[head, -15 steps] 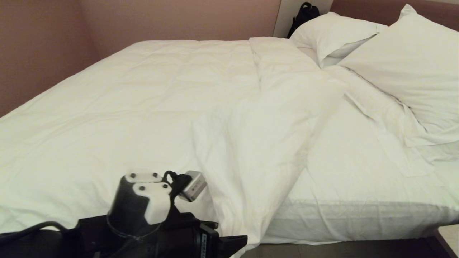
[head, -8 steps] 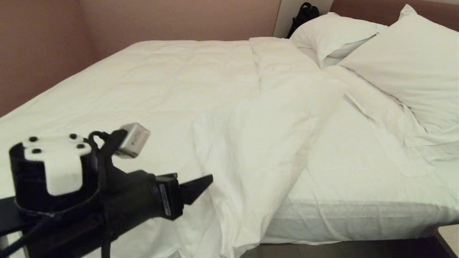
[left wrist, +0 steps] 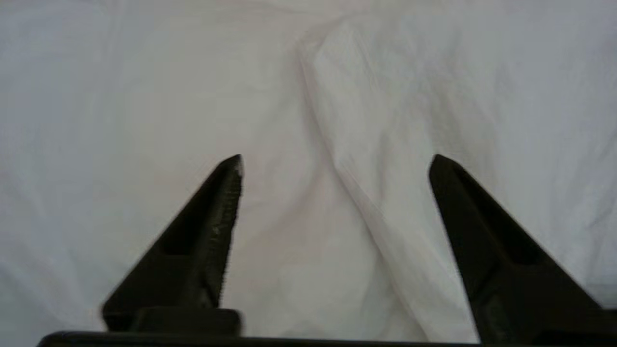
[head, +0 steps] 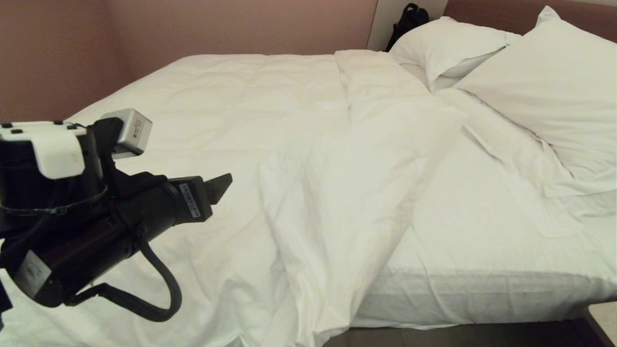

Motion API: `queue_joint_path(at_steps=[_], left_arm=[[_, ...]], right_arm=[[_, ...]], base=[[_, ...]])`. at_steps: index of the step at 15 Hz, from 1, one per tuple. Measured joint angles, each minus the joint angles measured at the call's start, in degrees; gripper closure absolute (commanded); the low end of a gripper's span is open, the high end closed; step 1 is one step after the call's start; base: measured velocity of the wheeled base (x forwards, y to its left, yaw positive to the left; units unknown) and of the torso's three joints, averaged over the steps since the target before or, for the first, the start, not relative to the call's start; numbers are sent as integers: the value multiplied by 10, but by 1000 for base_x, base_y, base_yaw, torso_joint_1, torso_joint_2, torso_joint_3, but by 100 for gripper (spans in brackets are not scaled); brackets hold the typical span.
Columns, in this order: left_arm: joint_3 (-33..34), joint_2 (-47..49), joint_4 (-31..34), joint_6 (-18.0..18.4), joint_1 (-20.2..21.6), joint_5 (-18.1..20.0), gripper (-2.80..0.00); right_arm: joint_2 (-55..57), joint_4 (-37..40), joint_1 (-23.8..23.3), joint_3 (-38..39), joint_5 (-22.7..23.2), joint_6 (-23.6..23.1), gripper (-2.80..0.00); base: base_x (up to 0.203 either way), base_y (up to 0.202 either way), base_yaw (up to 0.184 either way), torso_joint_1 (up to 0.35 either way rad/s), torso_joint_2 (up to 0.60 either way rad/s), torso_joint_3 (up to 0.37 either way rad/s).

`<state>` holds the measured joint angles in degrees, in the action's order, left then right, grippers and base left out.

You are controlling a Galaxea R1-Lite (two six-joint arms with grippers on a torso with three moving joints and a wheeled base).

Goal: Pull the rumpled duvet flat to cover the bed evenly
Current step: Hold the folded corner of the quilt

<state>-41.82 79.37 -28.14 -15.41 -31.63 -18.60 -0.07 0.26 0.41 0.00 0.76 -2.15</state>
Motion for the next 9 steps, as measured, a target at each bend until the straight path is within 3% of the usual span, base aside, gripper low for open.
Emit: queue_joint_path(at_steps=[5, 9], left_arm=[[-3, 12, -15, -2, 22, 9, 0], [-5, 77, -54, -20, 36, 13, 0]], right_arm=[[0, 0, 0, 0, 0, 0, 0], [0, 0, 0, 0, 0, 0, 0]], base=[[0, 0, 0, 0, 0, 0], [0, 0, 0, 0, 0, 0]])
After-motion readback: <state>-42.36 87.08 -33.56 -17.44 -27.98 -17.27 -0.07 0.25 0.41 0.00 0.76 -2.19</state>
